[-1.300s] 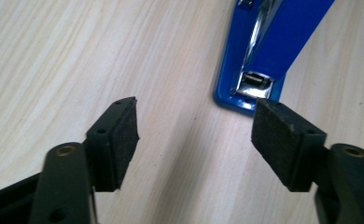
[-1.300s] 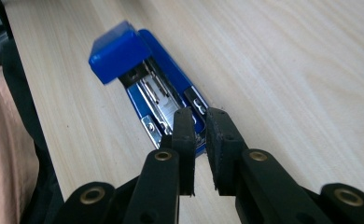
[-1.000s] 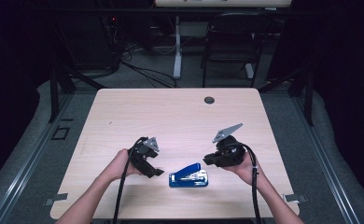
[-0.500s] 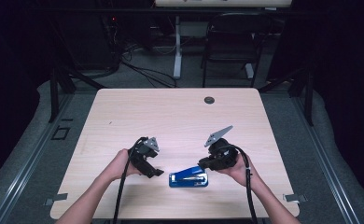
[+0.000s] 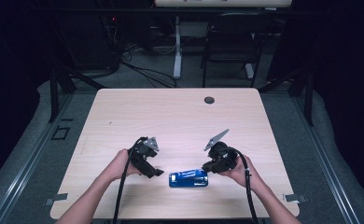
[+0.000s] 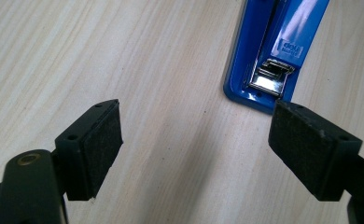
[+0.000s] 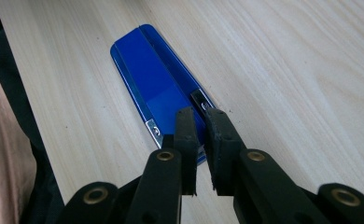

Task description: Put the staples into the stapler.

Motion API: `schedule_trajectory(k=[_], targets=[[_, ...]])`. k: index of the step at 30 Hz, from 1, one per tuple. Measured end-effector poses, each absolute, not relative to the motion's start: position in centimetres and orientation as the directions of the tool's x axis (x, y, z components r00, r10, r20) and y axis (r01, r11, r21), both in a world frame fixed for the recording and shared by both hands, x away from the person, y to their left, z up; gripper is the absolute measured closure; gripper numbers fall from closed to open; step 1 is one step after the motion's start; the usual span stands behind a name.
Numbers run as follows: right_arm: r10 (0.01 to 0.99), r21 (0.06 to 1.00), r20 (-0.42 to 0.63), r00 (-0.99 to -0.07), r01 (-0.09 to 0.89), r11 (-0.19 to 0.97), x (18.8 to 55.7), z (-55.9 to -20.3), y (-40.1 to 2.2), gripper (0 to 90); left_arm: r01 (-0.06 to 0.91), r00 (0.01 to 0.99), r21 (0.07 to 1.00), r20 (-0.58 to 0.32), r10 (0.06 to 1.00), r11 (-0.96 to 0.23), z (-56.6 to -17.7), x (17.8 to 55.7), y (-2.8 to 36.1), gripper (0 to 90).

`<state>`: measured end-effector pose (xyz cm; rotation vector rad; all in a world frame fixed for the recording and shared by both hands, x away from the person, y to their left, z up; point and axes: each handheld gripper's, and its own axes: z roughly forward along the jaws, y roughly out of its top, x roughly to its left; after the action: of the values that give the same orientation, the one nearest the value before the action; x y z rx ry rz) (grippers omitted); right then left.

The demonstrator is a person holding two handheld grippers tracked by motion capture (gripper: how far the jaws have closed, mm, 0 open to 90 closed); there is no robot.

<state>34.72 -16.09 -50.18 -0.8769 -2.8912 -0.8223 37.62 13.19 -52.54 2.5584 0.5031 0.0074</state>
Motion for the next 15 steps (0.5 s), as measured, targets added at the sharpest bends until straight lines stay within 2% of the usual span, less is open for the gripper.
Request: schedule_trajectory(k=[6, 11, 15], targets=[[0.511, 0.441, 0.114, -0.852, 0.504, 0.742, 34.63, -50.52, -15.67, 85.5, 0.352, 0.93, 0.499, -0.092, 0.355, -0.792, -52.54, 37.62, 13.19, 16.4], [0.518, 0.444, 0.128, -0.846, 0.516, 0.733, 34.62, -50.69, -15.67, 85.7, 0.356, 0.928, 0.503, -0.091, 0.361, -0.788, -52.55, 37.66, 13.29, 15.8], [0.517, 0.447, 0.133, -0.846, 0.517, 0.73, 34.59, -50.72, -15.67, 89.5, 0.355, 0.928, 0.505, -0.092, 0.36, -0.787, -52.55, 37.66, 13.27, 15.3]])
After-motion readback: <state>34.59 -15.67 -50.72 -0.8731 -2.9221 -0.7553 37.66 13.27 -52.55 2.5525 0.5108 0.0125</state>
